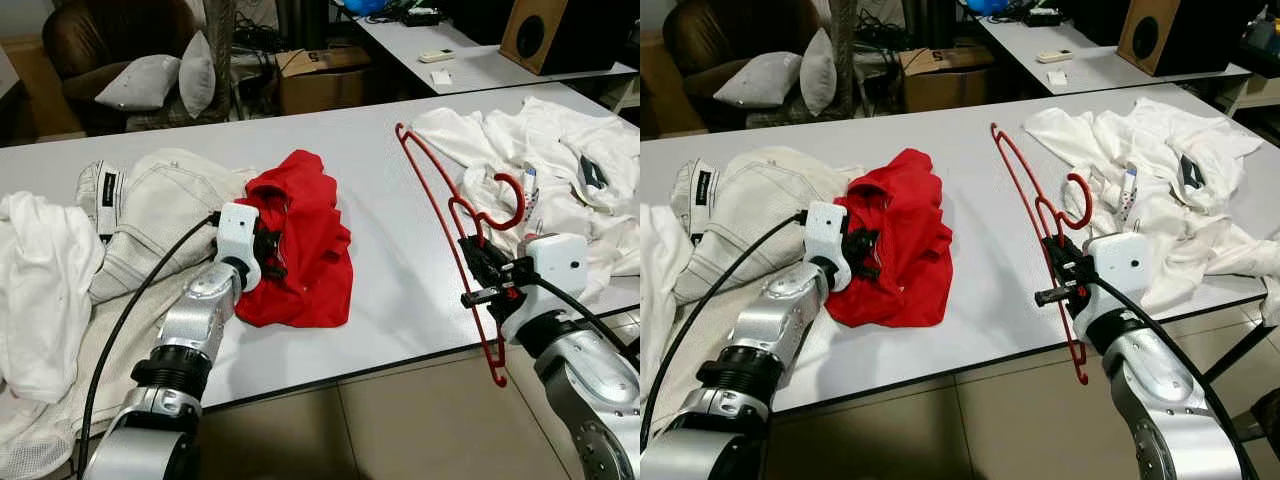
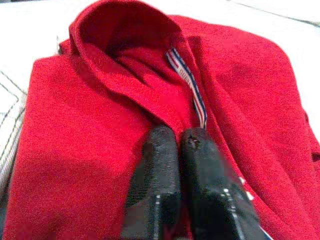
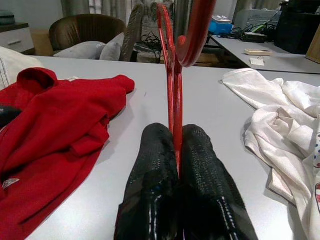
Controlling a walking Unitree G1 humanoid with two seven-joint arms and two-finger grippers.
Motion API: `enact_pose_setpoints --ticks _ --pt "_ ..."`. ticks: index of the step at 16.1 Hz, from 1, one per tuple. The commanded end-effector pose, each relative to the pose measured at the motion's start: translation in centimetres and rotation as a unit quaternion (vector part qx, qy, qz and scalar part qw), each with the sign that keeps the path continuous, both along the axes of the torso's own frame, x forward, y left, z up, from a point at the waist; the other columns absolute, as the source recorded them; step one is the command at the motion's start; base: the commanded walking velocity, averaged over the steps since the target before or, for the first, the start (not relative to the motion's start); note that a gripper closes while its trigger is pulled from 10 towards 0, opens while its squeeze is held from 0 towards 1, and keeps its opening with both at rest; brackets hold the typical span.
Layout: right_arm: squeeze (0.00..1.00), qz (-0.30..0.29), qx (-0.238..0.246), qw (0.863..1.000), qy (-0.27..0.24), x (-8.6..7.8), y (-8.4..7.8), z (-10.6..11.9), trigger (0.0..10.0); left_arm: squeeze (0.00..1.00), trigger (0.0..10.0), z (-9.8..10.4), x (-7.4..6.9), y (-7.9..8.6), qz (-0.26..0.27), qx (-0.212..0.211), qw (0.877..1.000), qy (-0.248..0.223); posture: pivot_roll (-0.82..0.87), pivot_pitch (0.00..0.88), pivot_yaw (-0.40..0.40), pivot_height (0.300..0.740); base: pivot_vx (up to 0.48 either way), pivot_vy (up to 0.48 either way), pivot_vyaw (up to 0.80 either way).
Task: Hang hanger
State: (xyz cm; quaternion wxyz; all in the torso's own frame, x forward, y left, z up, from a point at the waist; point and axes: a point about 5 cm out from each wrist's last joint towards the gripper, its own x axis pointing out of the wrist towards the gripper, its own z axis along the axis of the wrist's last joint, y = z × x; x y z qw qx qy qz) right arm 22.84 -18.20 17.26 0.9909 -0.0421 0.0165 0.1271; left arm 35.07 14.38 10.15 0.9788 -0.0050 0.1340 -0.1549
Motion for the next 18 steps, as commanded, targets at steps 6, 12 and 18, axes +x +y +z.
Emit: enact_pose_setpoints --ticks 6,12,18 --pt "0.00 0.023 0.003 1.000 -0.011 0.0 0.0 0.7 10.0 0.00 0.0 1.0 0.7 0.5 0.012 -0.014 1.000 -0.024 -0.05 0.000 0.055 0.740 0.000 0.000 0.00" --pt "0.00 0.098 0.096 0.990 0.018 -0.6 -0.6 1.3 10.0 0.00 0.0 2.9 0.9 0.4 -0.033 0.005 0.998 -0.061 -0.05 0.000 0.060 0.740 0.000 0.000 0.00" --pt "0.00 0.152 0.216 0.964 -0.012 0.7 -1.9 3.6 10.0 0.00 0.0 7.5 -0.3 0.9 -0.170 0.107 0.976 -0.080 -0.04 0.000 0.042 0.740 0.000 0.000 0.00"
